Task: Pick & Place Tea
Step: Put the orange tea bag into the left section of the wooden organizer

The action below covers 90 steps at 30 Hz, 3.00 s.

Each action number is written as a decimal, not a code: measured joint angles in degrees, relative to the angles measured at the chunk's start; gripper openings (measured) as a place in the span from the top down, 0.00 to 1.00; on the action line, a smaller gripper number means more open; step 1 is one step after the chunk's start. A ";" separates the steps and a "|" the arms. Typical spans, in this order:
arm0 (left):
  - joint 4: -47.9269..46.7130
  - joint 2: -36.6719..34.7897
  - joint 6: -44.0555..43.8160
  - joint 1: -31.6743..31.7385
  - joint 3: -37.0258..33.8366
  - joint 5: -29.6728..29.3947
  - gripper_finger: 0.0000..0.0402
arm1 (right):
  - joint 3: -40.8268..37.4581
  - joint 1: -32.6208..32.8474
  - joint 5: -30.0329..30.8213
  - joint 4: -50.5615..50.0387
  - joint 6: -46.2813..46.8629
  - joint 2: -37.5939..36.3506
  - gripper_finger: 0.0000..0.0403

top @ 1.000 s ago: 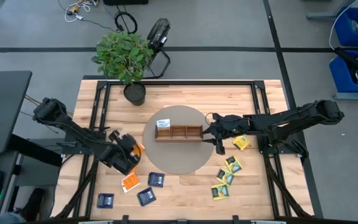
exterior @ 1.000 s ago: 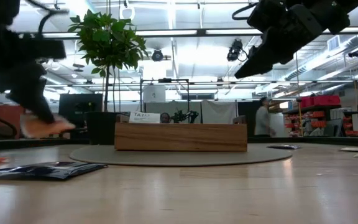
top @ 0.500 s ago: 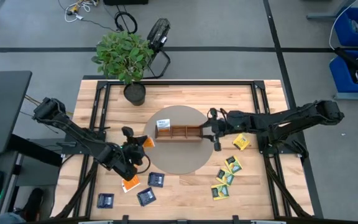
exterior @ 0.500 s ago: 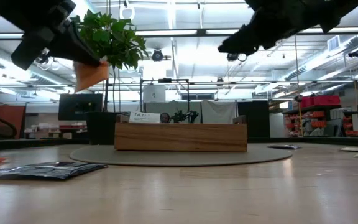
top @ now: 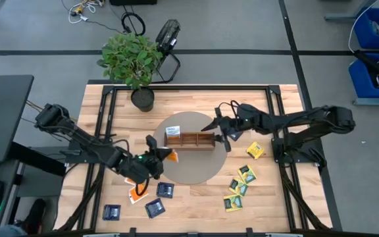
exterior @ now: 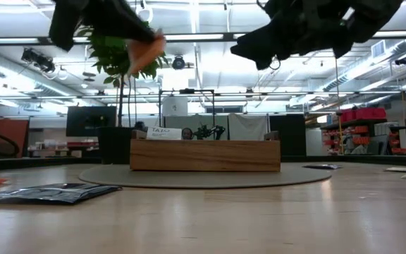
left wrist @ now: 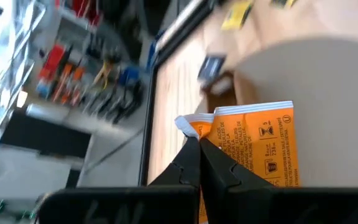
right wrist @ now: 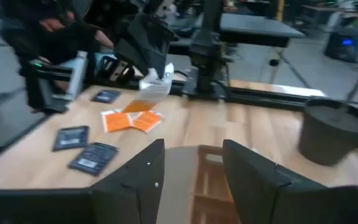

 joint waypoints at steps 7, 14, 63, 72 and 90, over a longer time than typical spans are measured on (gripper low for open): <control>12.63 0.00 12.00 2.45 0.00 9.01 1.00 | 4.26 -3.17 -4.16 0.66 0.73 6.31 0.58; 14.54 0.00 16.01 5.43 0.00 15.43 1.00 | 10.42 -4.97 -9.88 -2.28 0.71 12.51 0.58; 32.90 0.13 37.08 20.88 0.00 58.57 1.00 | 22.11 -3.70 -38.11 -5.09 -5.42 17.98 0.58; 35.74 0.17 34.71 22.67 0.00 70.47 1.00 | 22.02 -3.83 -35.95 0.93 -3.17 20.51 0.58; 37.24 4.08 32.37 25.61 0.00 73.80 1.00 | 22.06 -3.29 -46.05 13.87 3.92 25.02 0.58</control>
